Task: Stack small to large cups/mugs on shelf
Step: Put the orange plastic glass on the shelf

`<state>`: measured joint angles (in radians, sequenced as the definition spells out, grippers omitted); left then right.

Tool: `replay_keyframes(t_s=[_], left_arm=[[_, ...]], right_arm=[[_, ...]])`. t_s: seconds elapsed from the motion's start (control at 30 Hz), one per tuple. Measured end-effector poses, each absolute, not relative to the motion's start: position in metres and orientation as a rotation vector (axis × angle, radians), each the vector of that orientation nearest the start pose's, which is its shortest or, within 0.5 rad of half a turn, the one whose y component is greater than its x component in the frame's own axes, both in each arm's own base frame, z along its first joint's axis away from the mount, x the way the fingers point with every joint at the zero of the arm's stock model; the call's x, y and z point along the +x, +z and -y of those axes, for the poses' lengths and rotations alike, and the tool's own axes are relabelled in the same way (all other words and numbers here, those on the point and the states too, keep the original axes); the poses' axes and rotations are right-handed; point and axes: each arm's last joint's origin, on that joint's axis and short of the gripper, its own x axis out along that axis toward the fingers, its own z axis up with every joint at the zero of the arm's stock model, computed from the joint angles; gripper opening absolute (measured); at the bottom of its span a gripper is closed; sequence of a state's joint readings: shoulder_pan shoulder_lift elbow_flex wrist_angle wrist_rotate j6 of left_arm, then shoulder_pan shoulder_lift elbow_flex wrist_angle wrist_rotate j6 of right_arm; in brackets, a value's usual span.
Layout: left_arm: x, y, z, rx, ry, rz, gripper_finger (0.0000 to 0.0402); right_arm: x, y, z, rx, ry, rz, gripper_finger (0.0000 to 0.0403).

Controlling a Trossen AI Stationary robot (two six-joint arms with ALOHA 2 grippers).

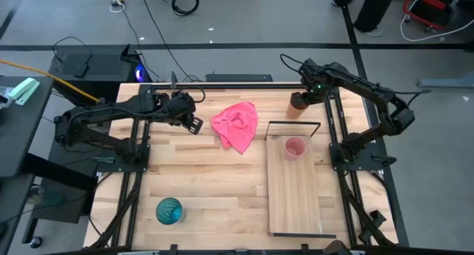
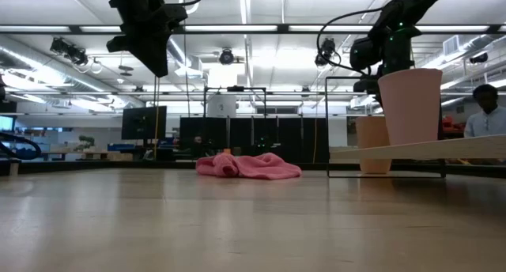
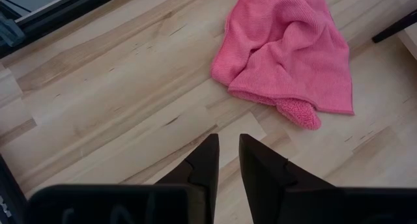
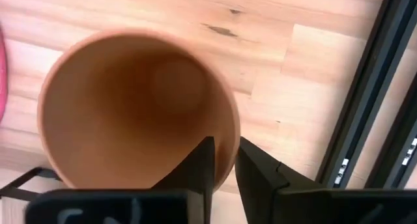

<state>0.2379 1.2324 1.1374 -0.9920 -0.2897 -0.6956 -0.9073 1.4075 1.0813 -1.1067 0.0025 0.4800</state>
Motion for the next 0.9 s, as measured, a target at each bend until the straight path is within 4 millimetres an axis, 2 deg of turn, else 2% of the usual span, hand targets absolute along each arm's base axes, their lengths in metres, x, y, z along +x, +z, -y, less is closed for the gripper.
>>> replay_keyframes(t_s=[0.23, 0.53, 0.63, 0.73, 0.9], left_arm=[[0.218, 0.304, -0.061, -0.581, 0.834, -0.885, 0.0072], [0.218, 0.304, -0.061, -0.582, 0.835, -0.885, 0.006], [0.218, 0.304, -0.062, -0.582, 0.835, -0.886, 0.0057], [0.22, 0.303, -0.062, -0.58, 0.837, -0.895, 0.0058], [0.223, 0.299, -0.063, -0.577, 0.841, -0.911, 0.0061]], right_arm=[[0.15, 0.247, 0.192, 1.021, -1.069, -1.134, 0.001], [0.15, 0.248, 0.192, 0.998, -1.054, -1.142, 0.0006], [0.151, 0.249, 0.192, 0.977, -0.998, -1.153, 0.0005], [0.152, 0.26, 0.193, 0.966, -0.971, -1.154, 0.0004], [0.157, 0.297, 0.198, 0.924, -0.965, -1.075, 0.0003]])
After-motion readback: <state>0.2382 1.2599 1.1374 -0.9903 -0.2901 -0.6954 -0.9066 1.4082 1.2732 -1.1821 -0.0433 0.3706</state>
